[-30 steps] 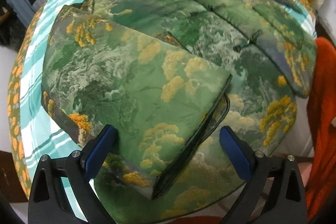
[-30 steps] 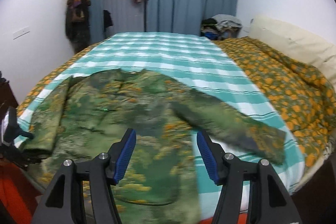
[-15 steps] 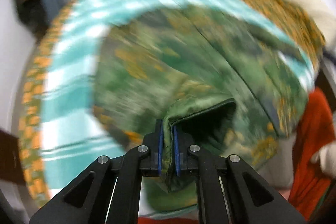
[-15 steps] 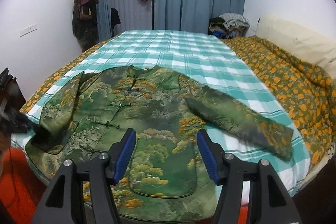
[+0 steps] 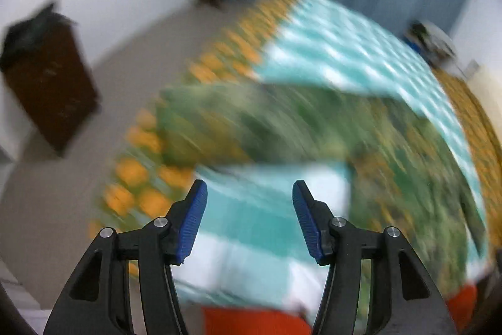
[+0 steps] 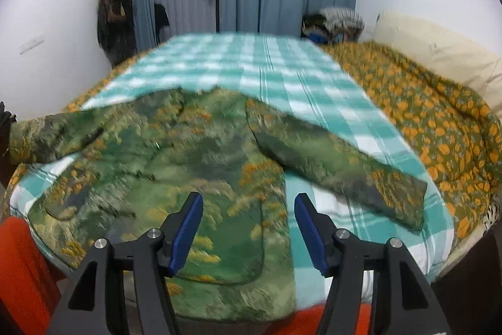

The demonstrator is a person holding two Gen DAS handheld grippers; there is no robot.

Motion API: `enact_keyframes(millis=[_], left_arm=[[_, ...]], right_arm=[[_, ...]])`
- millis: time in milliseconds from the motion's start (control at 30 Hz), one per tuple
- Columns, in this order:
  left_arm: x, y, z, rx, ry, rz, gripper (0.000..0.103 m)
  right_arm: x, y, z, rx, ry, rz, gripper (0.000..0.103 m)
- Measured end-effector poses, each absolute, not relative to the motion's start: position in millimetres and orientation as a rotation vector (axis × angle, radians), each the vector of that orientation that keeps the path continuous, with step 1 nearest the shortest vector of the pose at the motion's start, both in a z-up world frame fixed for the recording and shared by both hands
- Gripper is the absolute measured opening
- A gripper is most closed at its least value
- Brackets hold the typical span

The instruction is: Fold large clothes

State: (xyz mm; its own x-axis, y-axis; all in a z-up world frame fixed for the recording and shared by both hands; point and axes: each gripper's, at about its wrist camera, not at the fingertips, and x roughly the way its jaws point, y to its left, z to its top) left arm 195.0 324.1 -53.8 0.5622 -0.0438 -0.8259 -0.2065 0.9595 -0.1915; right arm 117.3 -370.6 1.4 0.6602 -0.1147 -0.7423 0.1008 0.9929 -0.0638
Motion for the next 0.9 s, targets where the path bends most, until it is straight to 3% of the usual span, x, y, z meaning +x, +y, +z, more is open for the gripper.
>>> enact_keyframes(millis=[267,500,533,567,633,667,700,733,900], left_arm=[[201,165,-138,-0.183,1.254,-0.286,0.066],[202,142,-160,-0.172,1.295,-0.262,0.070],[203,141,-161,-0.173,1.294,-0.267,0.054],[201,136,-162,-0.143,1.301,-0.259,0.025],[207,137,-171,-0.118,1.300,-0.242,0.008],[205,136,-171,-0.120,1.298,-0.237,0.004],[203,140,-169,-0.129,1.293,-0.243,0.003],[199,140,-167,-0.138,1.285,-0.252,0.002],[167,145,-160,-0.083,1.285,-0.287,0.000]], right_arm=[[131,-441,-71,0.169,1.104,-0.166,0.064],[136,-455,-129,0.269,1.262,-0.108,0.064],[138,-454,-136,0.264,1.273,-0.100,0.064],[141,-452,-142,0.257,1.287,-0.094,0.064],[145,-451,-151,0.255,1.303,-0.088,0.062],[145,-451,-151,0.262,1.298,-0.073,0.054],[145,-450,-150,0.276,1.291,-0.046,0.027],[144,-449,-149,0.294,1.285,-0.021,0.020],[136,-436,-134,0.226,1.259,-0.027,0.013]])
